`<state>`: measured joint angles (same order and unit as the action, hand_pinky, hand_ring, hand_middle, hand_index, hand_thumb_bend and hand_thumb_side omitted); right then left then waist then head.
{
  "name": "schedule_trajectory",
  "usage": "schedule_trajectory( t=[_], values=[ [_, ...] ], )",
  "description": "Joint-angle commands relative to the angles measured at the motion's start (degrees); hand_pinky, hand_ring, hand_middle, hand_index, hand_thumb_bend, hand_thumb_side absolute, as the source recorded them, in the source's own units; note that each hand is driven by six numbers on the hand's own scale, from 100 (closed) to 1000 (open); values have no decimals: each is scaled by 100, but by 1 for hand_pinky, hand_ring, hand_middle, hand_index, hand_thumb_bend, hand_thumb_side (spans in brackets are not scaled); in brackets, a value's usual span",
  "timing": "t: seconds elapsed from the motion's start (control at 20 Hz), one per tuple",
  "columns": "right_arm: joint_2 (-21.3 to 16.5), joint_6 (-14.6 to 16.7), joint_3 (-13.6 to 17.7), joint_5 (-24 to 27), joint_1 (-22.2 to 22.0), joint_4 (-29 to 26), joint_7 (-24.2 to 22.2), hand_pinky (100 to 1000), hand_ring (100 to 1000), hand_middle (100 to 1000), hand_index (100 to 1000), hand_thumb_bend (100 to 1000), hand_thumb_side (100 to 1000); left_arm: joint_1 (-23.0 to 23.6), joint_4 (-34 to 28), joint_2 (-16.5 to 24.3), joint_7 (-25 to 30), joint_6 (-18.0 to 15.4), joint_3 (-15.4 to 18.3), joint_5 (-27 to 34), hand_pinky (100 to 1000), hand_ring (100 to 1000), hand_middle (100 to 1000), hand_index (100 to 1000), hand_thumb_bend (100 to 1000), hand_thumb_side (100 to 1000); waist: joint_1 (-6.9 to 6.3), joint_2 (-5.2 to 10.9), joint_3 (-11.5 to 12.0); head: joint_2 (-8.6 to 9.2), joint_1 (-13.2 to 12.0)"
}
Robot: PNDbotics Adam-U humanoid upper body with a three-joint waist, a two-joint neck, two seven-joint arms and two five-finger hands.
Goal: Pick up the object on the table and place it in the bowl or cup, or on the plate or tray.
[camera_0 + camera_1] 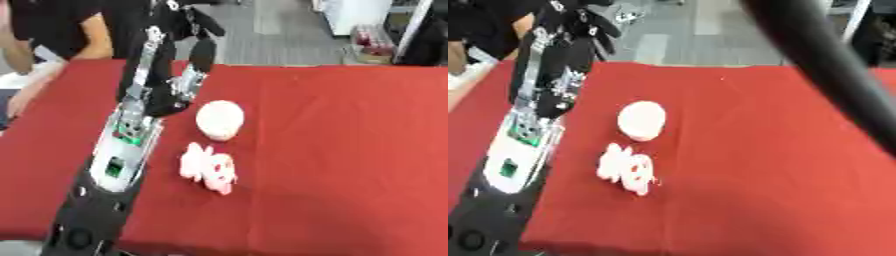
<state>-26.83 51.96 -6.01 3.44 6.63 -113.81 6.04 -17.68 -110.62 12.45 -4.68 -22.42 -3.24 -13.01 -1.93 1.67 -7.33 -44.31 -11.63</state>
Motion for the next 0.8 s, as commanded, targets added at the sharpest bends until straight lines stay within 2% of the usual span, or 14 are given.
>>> schedule_trajectory(
  t=[0.05,0.45,0.55,0.65,0.8],
  values=[
    [-127,1,17,-28,66,-78,-1,478,603,810,845,100,837,-95,-39,39,29,-4,29,14,374,560,700,881,179,733,30,50,-10,19,-37],
    [-132,1,18,-27,68,-78,-1,476,598,809,846,100,839,-95,-19,41,60,5,32,-1,370,560,698,876,195,718,29,52,-14,19,-41],
    [-132,1,19,-29,65,-78,-2,476,598,808,845,100,838,-94,19,53,203,61,30,-96,343,547,639,840,211,692,29,51,-14,19,-41],
    [-130,1,17,-35,62,-78,-7,476,597,808,846,100,840,-100,82,68,780,205,36,-450,329,548,630,808,214,675,31,47,-11,19,-35],
    [-122,1,6,-47,59,-78,-22,476,597,808,846,100,839,-97,187,86,2328,409,40,-1238,348,577,655,808,192,737,31,36,-6,19,-33]
  ],
)
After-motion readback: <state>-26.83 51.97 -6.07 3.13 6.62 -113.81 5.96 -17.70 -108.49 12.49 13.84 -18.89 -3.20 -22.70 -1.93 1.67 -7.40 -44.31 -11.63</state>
